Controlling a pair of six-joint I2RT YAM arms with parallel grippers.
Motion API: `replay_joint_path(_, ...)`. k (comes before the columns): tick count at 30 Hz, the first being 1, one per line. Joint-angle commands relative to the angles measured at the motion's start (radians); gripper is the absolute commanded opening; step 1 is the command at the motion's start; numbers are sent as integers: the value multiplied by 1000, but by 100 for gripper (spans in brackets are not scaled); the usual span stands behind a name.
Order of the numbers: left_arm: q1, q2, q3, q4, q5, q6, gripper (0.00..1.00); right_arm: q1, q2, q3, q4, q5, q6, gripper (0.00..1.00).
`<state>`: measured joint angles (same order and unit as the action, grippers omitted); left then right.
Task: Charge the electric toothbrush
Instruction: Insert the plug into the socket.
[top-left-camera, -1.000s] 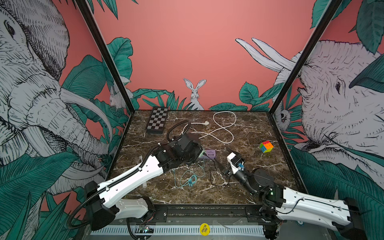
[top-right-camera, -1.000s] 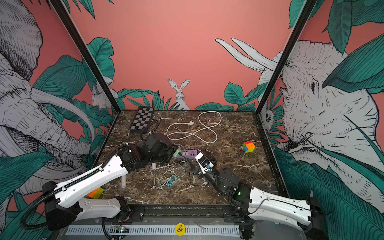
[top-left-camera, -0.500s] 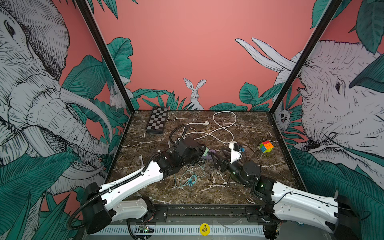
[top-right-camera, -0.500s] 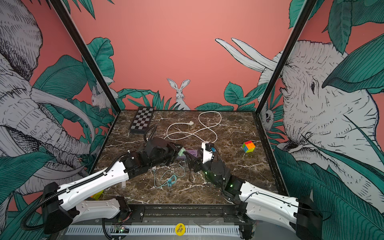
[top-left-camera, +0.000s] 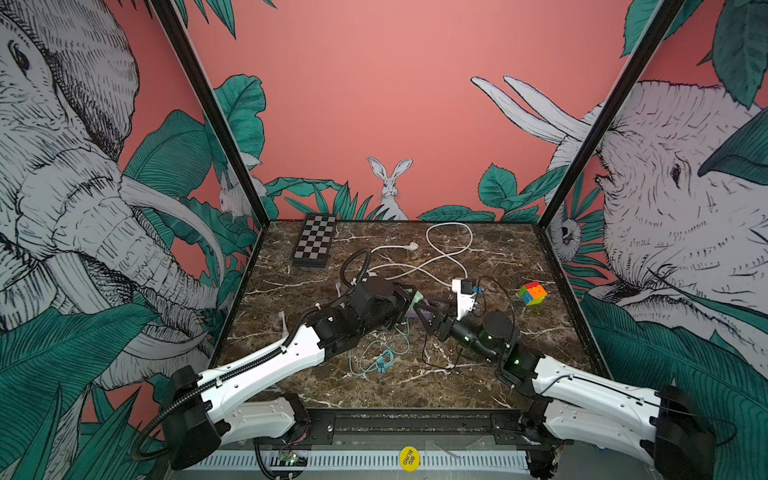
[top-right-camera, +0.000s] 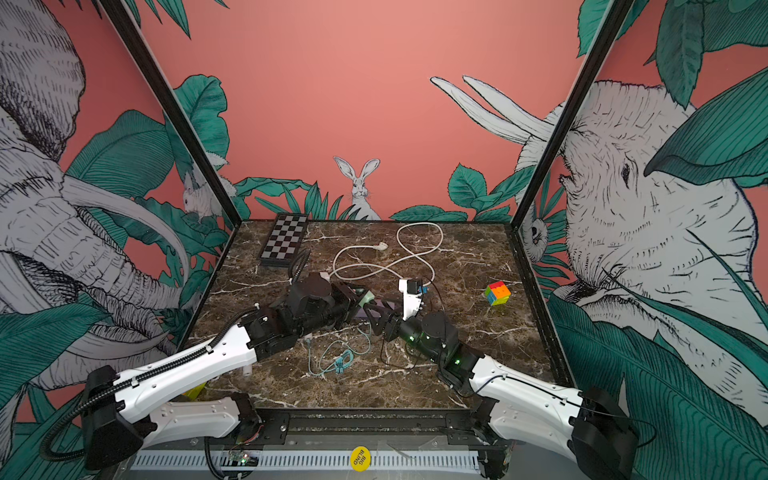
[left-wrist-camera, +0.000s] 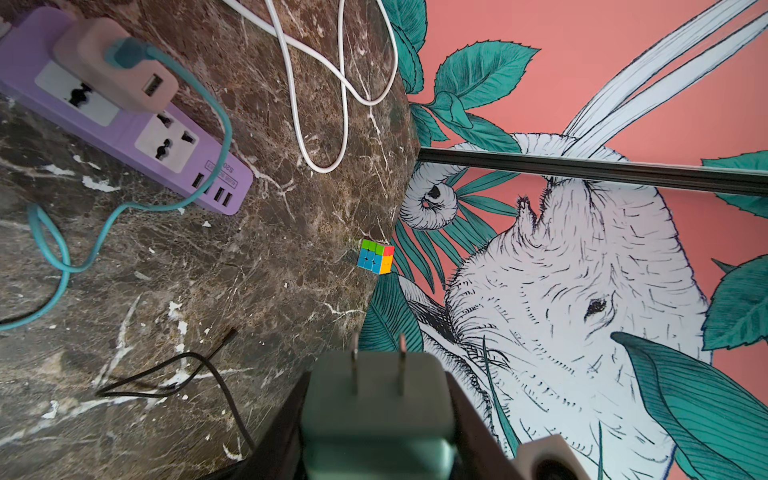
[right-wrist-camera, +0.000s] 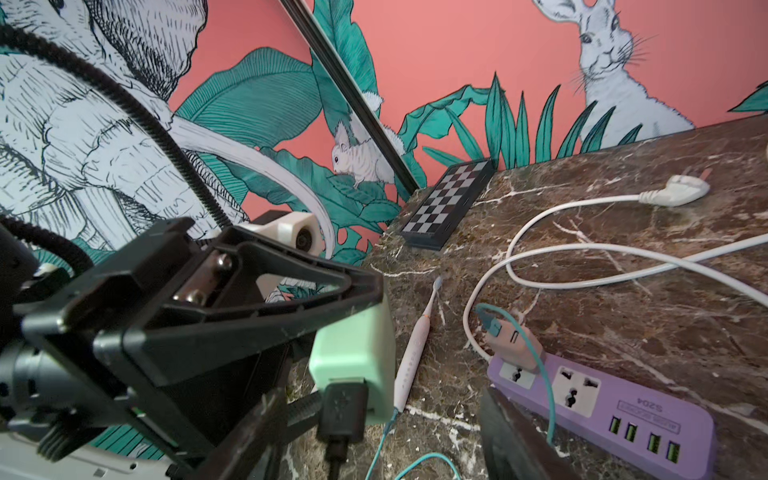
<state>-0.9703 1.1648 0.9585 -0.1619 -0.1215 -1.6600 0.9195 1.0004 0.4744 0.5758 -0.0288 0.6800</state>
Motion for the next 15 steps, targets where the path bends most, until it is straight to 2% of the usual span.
replay_joint_path(1, -5, -18, 5, 9, -5, -21, 0, -5, 17, 42, 46, -45, -34, 67)
replay_joint_path(4, -8, -10, 10, 5, 0, -26, 0, -5, 41, 44, 71, -47, -44, 59)
replay_joint_path(8, -11, -1, 10, 13, 5, -30, 0, -3, 69, 49, 90, -40, -67, 56)
replay_joint_path(15, -18, 8, 11, 16, 6, -31, 0, -1, 99, 72, 126, -34, -105, 44)
